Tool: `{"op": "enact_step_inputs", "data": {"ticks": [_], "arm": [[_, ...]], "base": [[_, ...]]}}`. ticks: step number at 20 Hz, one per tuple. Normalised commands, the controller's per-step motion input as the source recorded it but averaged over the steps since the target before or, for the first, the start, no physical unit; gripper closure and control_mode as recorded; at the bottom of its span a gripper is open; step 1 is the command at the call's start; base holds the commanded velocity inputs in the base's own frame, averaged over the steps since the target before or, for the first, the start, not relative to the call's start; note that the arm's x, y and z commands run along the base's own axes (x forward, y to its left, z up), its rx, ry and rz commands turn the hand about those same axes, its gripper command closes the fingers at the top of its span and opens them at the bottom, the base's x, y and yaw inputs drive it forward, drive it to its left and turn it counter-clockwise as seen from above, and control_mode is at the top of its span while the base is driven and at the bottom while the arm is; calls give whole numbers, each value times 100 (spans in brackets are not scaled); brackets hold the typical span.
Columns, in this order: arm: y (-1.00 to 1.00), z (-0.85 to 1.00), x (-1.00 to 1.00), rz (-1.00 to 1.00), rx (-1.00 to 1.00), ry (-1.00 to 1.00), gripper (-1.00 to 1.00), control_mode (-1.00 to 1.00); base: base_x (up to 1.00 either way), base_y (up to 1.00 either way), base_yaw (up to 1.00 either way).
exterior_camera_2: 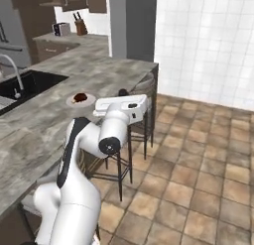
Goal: Retrieve the shaker from the cabinet and place it next the steak on a plate on the dining table.
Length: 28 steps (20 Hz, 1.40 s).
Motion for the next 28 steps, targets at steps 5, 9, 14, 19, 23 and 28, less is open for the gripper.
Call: {"op": "enact_step_inputs", "data": {"ticks": [5, 9, 14, 19, 23, 28], "arm": [[0, 0, 0, 0, 0, 0, 100, 100], [0, 0, 0, 0, 0, 0, 100, 100], [0, 0, 0, 0, 0, 0, 100, 100], [0, 0, 0, 0, 0, 0, 100, 100], [0, 0, 0, 0, 0, 0, 100, 100], [0, 0, 0, 0, 0, 0, 100, 100]], "base": [[100, -50, 48], [100, -63, 48], [100, -68, 46], [100, -79, 41], [100, -92, 36], [99, -96, 33]]}}
